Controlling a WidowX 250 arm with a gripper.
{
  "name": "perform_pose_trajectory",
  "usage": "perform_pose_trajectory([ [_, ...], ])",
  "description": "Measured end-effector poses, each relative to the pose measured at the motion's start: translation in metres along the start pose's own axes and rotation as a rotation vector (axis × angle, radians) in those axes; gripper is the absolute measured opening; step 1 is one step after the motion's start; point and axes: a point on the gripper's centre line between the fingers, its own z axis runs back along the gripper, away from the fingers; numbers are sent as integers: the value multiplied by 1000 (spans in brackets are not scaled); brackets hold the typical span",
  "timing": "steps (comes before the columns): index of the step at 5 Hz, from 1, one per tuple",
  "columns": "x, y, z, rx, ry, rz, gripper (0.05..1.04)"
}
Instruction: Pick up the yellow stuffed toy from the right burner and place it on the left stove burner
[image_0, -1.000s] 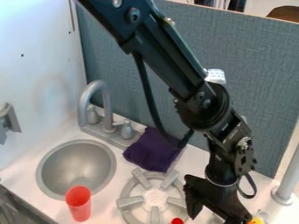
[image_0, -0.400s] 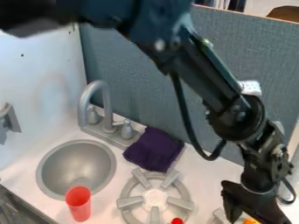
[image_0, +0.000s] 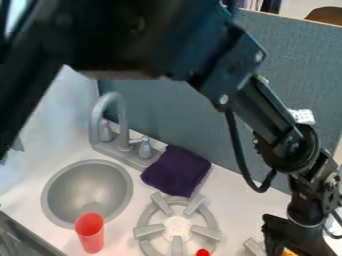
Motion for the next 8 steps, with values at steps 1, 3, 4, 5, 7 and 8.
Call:
perform_pose_trajectory([
  [1, 4, 1, -12, 21, 49, 12, 1001],
  [3, 5, 6, -25, 69, 129, 67, 731],
  [4, -2, 3, -23, 66, 117, 62, 598],
  [5, -12, 1, -3, 52, 74, 35, 541],
  [7, -35, 9, 15, 54, 38, 34, 535],
  [8, -39, 40, 28, 88, -5, 78, 535],
])
